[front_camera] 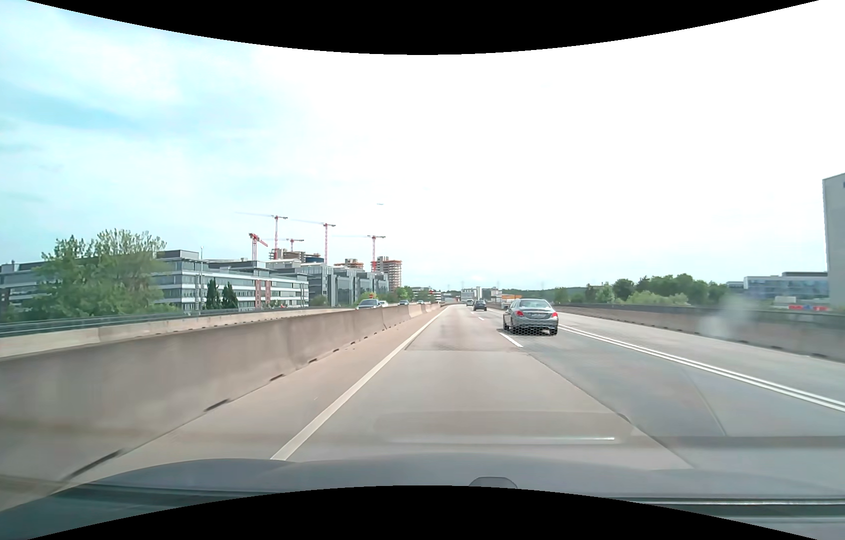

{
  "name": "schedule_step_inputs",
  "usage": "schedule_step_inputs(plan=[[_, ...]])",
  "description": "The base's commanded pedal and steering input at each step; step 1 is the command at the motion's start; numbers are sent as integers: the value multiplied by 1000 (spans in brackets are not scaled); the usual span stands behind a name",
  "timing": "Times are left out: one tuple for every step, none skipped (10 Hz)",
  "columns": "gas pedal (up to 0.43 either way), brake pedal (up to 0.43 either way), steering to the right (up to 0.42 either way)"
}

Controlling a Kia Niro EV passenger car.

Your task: Follow the waypoints while adhering to traffic rules and regulations

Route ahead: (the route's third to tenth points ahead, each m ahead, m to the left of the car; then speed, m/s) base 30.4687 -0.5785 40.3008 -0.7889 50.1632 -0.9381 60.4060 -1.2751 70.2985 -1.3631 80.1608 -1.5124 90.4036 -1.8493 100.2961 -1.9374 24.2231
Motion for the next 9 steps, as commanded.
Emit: schedule_step_inputs(plan=[[79, 0, -1], [79, 0, -1], [79, 0, -1], [79, 0, -1], [79, 0, -1], [79, 0, -1], [79, 0, -1], [87, 0, -1], [87, 0, -1]])
